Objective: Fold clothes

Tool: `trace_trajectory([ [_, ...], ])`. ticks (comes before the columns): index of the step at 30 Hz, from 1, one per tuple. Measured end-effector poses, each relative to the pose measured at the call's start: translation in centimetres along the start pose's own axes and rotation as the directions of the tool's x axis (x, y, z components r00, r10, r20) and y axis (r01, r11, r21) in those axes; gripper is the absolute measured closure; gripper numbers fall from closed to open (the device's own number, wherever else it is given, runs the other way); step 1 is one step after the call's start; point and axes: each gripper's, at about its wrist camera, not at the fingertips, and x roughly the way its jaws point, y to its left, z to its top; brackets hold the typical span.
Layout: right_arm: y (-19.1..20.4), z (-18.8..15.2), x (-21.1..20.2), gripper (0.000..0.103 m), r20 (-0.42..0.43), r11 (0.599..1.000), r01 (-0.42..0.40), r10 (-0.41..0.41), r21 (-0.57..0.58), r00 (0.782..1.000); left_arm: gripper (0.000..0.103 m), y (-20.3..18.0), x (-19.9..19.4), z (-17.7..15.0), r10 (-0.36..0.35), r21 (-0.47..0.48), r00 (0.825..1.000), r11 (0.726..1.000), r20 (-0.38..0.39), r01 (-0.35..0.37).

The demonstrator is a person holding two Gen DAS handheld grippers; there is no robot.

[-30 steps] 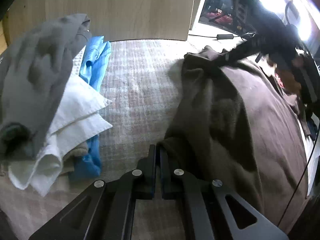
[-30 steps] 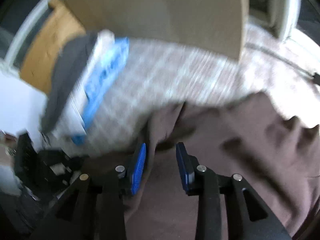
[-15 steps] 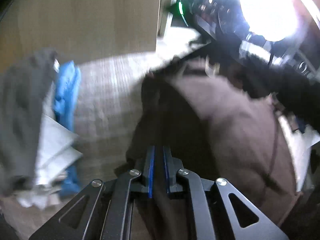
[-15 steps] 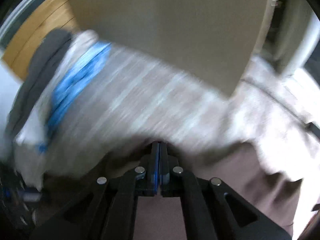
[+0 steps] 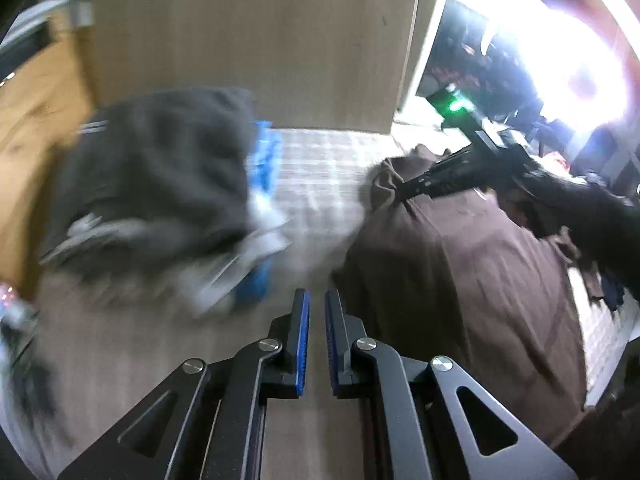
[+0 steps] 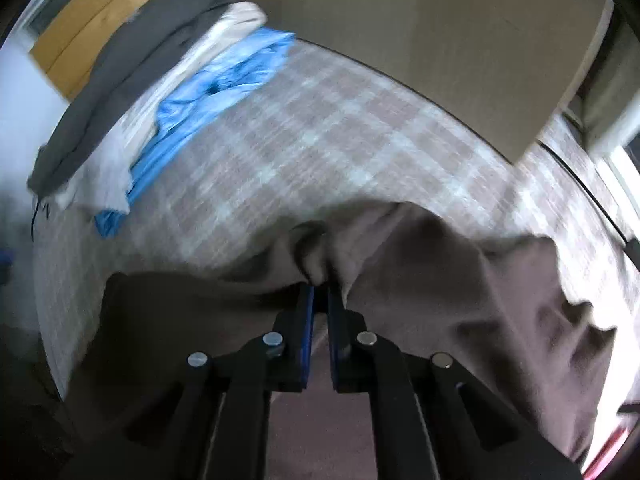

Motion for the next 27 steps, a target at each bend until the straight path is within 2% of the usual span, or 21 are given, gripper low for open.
trace_trajectory([
  [2, 0.8, -0.2, -1.9, 0.095, 0.037, 0.998, 0.057, -0.057, -0.022, 0.998, 0.090, 0.7, -4.1, -3.2, 0.035, -0.035, 0.999, 0.999, -0.003, -0.035],
  [4, 3.2, -1.0, -4.7, 0.091, 0.083, 0.994, 0.026, -0.018, -0.105, 0.996, 0.083, 1.1, -7.8, -6.9, 0.063, -0.068, 0.998, 0.996, -0.023, -0.065],
  [5, 4.6, -1.5, -5.7, 0.079, 0.084, 0.988, 0.001, 0.012, -0.152, 0.996, 0.081, 1.4, -9.5, -8.9, 0.072, -0.090, 0.996, 0.993, -0.046, -0.076],
  [6, 6.4, -1.9, -6.4, 0.062, 0.079, 0.977, -0.016, 0.034, -0.212, 0.996, 0.075, 1.5, -10.6, -11.2, 0.074, -0.114, 0.995, 0.990, -0.074, -0.082],
  [7, 8.2, -2.4, -7.0, 0.055, 0.072, 0.962, -0.032, 0.053, -0.270, 0.996, 0.069, 1.4, -11.7, -13.5, 0.074, -0.139, 0.992, 0.986, -0.102, -0.088],
  [8, 9.9, -2.5, -7.0, 0.053, 0.053, 0.948, -0.036, 0.055, -0.315, 0.997, 0.065, 1.4, -12.1, -15.6, 0.056, -0.179, 0.990, 0.981, -0.126, -0.078],
  [10, 12.5, -2.5, -6.6, 0.053, 0.012, 0.930, -0.047, 0.055, -0.366, 0.998, 0.062, 1.3, -12.4, -19.8, 0.008, -0.267, 0.985, 0.962, -0.173, -0.055],
  [13, 14.6, -2.7, -5.1, 0.053, -0.073, 0.934, -0.084, 0.063, -0.348, 0.995, 0.065, 0.3, -10.3, -23.4, -0.047, -0.389, 0.980, 0.921, -0.195, -0.033],
  [15, 16.2, -3.5, -4.5, 0.054, -0.109, 0.932, -0.124, 0.092, -0.342, 0.990, 0.066, -1.8, -9.1, -23.7, -0.122, -0.393, 0.985, 0.917, -0.120, 0.066],
  [16, 16.9, -4.0, -4.4, 0.057, -0.103, 0.927, -0.111, 0.079, -0.358, 0.992, 0.067, -3.1, -8.5, -23.5, -0.144, -0.355, 0.985, 0.930, -0.100, 0.100],
  [18, 18.0, -5.0, -3.8, 0.081, -0.115, 0.922, -0.104, 0.066, -0.373, 0.991, 0.067, -5.5, -7.0, -23.3, -0.172, -0.271, 0.981, 0.952, -0.090, 0.142],
  [19, 18.3, -5.3, -3.3, 0.081, -0.129, 0.921, -0.109, 0.064, -0.374, 0.990, 0.066, -6.5, -6.0, -23.4, -0.177, -0.232, 0.979, 0.961, -0.101, 0.150],
  [20, 18.6, -5.7, -2.9, 0.081, -0.144, 0.920, -0.113, 0.063, -0.375, 0.988, 0.066, -6.8, -4.7, -23.7, -0.161, -0.225, 0.978, 0.966, -0.131, 0.129],
  [21, 18.5, -5.9, -2.6, 0.081, -0.156, 0.920, -0.122, 0.067, -0.372, 0.985, 0.071, -6.6, -3.5, -24.2, -0.144, -0.239, 0.975, 0.966, -0.169, 0.101],
  [23, 18.4, -6.4, -1.6, 0.081, -0.179, 0.918, -0.129, 0.065, -0.374, 0.982, 0.075, -5.5, -3.5, -24.7, -0.145, -0.276, 0.981, 0.955, -0.130, 0.105],
  [25, 17.9, -6.9, -0.3, 0.081, -0.199, 0.926, -0.109, 0.037, -0.361, 0.979, 0.078, -4.0, -4.5, -25.0, -0.169, -0.352, 0.978, 0.929, -0.126, 0.115],
  [26, 17.7, -7.1, 0.3, 0.081, -0.208, 0.930, -0.098, 0.024, -0.354, 0.978, 0.077, -3.4, -5.3, -25.0, -0.147, -0.367, 0.984, 0.925, -0.105, 0.099],
  [27, 17.5, -7.3, 0.8, 0.081, -0.217, 0.934, -0.088, 0.012, -0.347, 0.976, 0.077, -2.9, -6.0, -24.9, -0.095, -0.370, 0.991, 0.928, -0.099, 0.052],
])
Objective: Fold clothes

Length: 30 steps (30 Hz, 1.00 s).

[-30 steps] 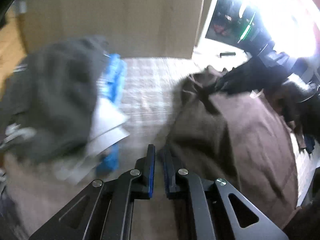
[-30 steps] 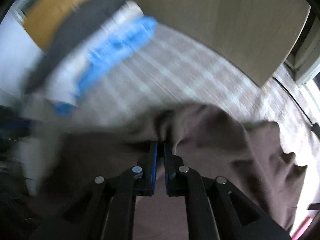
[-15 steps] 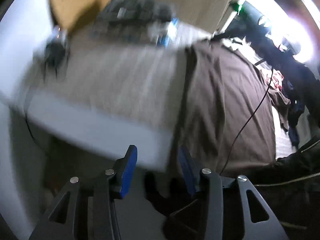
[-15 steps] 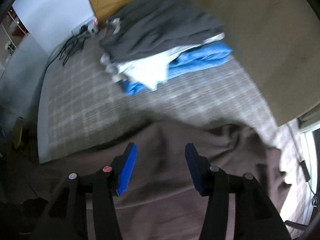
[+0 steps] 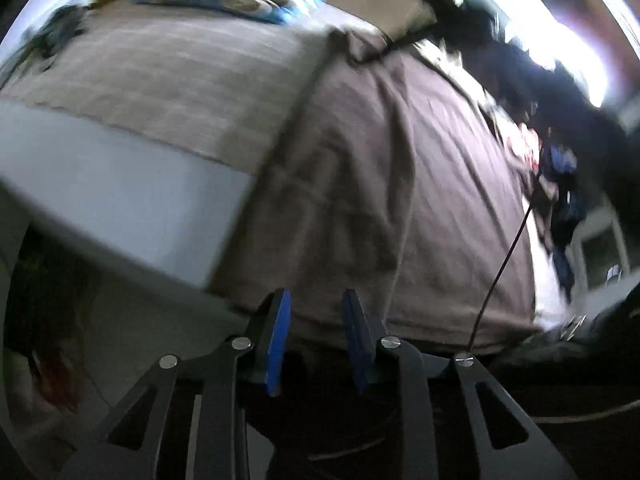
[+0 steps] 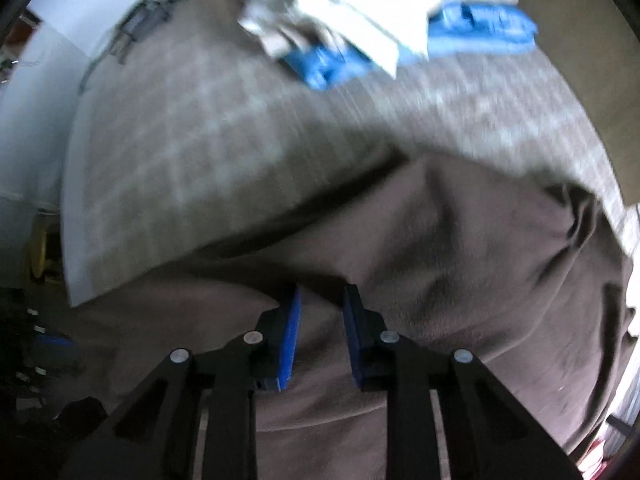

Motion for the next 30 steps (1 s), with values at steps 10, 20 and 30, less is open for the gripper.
trace_trajectory([
  [10, -1.9, 2.0, -3.9, 0.060, 0.066, 0.963, -0.032, 0.014, 0.267, 0.998, 0.074, -1.1, 2.7, 1.5, 0.231, 0.142, 0.973, 0.964, -0.013, -0.227],
  [20, -1.9, 5.0, -2.3, 0.058, -0.030, 0.910, 0.065, -0.058, 0.410, 0.998, 0.090, -1.7, 2.9, 1.5, 0.156, 0.216, 0.988, 0.965, -0.014, -0.149],
  [30, -2.9, 6.5, 1.2, 0.057, -0.176, 0.869, 0.229, -0.167, 0.439, 0.970, 0.090, -0.9, 2.1, 1.6, 0.109, 0.215, 0.994, 0.970, 0.016, -0.110],
])
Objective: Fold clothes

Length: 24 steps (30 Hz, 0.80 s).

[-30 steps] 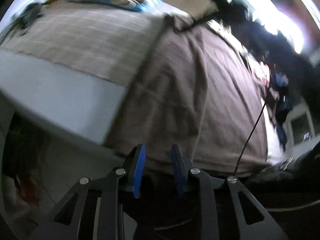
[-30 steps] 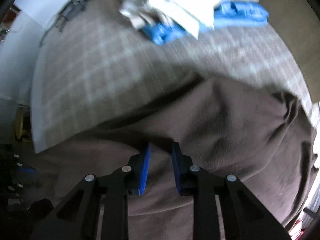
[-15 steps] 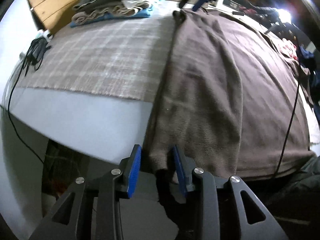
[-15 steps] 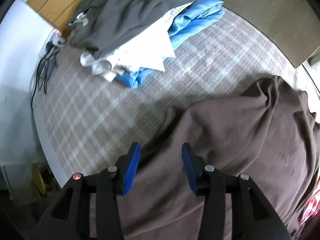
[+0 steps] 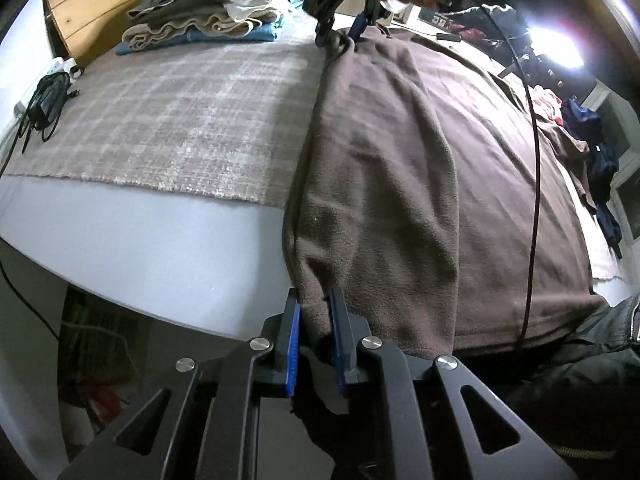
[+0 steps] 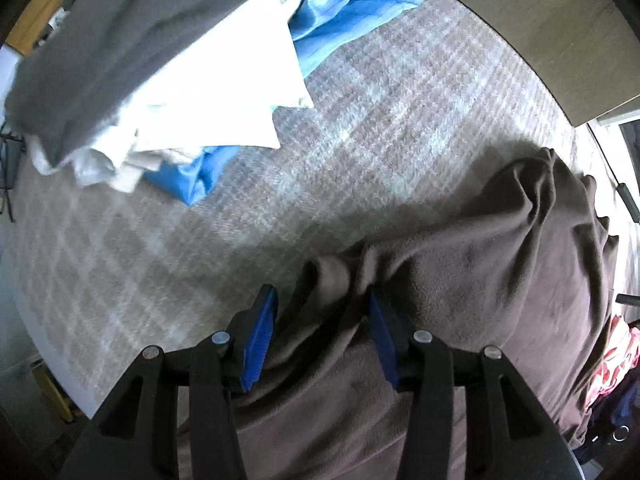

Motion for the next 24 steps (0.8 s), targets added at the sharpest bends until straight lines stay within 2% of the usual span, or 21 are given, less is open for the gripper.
trace_trajectory([
  [6, 0.3, -0.7, -0.1, 0.057, 0.022, 0.999, 0.027, -0.026, -0.026, 0.999, 0.081, 0.9, -0.9, 0.2, 0.011, -0.015, 0.999, 1.000, 0.032, -0.010],
  [9, 0.4, -0.7, -0.1, 0.056, 0.015, 0.999, 0.035, -0.035, -0.030, 0.999, 0.079, 1.1, -0.5, 0.4, 0.024, 0.006, 1.000, 1.000, 0.018, -0.024],
  [12, 0.6, -0.9, -0.1, 0.056, 0.016, 0.998, 0.044, -0.044, -0.045, 0.999, 0.078, 1.5, -0.1, 0.4, 0.011, 0.009, 1.000, 1.000, 0.001, -0.011],
  [13, 0.6, -1.0, -0.2, 0.057, 0.018, 0.998, 0.047, -0.046, -0.050, 0.999, 0.082, 1.5, 0.2, 0.4, -0.002, 0.008, 1.000, 1.000, -0.012, 0.002],
  [16, 0.2, -1.2, -0.5, 0.064, 0.031, 0.998, 0.045, -0.044, -0.049, 0.999, 0.094, 1.1, 0.4, 0.6, -0.031, 0.034, 0.999, 0.999, -0.022, 0.031],
  [18, -0.2, -1.3, -0.7, 0.073, 0.039, 0.998, 0.040, -0.038, -0.044, 0.998, 0.095, 1.2, 0.4, 0.7, -0.053, 0.028, 0.998, 0.998, -0.027, 0.053],
  [22, -1.9, -1.9, -1.4, 0.086, 0.055, 0.998, -0.059, 0.060, -0.009, 0.997, 0.096, 1.8, -0.2, 1.0, -0.086, -0.009, 0.996, 0.996, -0.019, 0.086],
  [24, -2.9, -2.3, -1.9, 0.092, 0.059, 0.993, -0.116, 0.115, 0.014, 0.992, 0.097, 1.3, -1.4, 1.0, -0.096, 0.003, 0.995, 0.995, 0.012, 0.096],
])
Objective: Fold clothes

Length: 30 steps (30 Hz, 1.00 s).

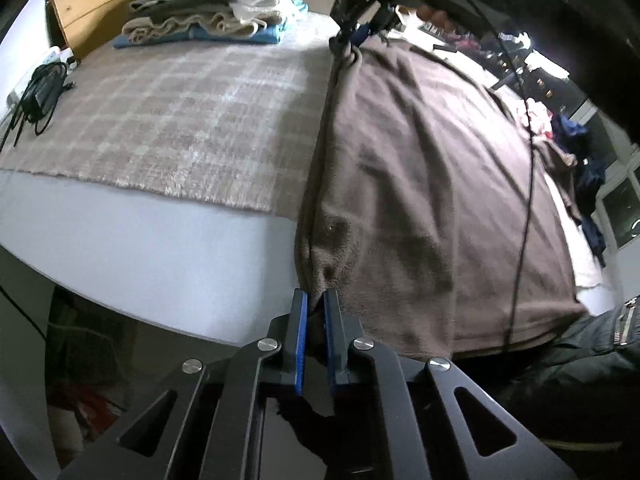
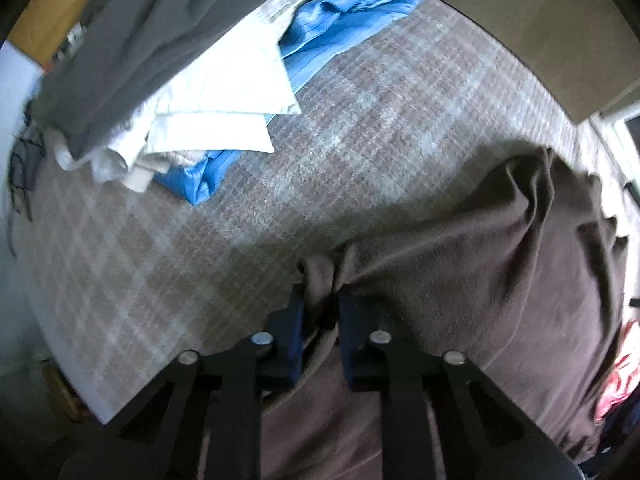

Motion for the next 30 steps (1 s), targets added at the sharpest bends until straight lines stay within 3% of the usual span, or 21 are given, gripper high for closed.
trace_trajectory([
  [3, -1.9, -1.1, -1.7, 0.093, 0.036, 0.996, -0.082, 0.081, 0.039, 0.996, 0.096, -1.9, -2.2, 0.5, -0.019, 0.054, 0.999, 0.998, 0.039, 0.017],
  [8, -5.1, -3.3, -4.8, 0.094, 0.100, 0.986, -0.149, 0.141, 0.071, 0.985, 0.096, -6.7, -4.3, 1.6, -0.079, 0.180, 0.996, 0.981, 0.052, 0.068],
  [17, -13.1, -8.2, -5.2, 0.094, 0.125, 0.969, -0.168, 0.147, 0.181, 0.981, 0.096, -13.6, -1.7, 1.2, -0.151, 0.352, 0.987, 0.922, -0.061, 0.163],
  [24, -15.9, -10.1, -1.1, 0.094, 0.118, 0.954, -0.163, 0.137, 0.251, 0.984, 0.096, -15.9, 0.9, 0.1, -0.169, 0.381, 0.976, 0.900, -0.140, 0.211],
  [28, -16.2, -10.1, 0.1, 0.093, 0.121, 0.955, -0.170, 0.143, 0.244, 0.982, 0.095, -16.0, 2.7, -0.4, -0.157, 0.369, 0.970, 0.904, -0.185, 0.216],
  [30, -16.2, -10.1, 0.2, 0.077, 0.119, 0.962, -0.148, 0.123, 0.231, 0.985, 0.094, -15.8, 3.4, -0.4, -0.158, 0.347, 0.965, 0.911, -0.207, 0.224],
])
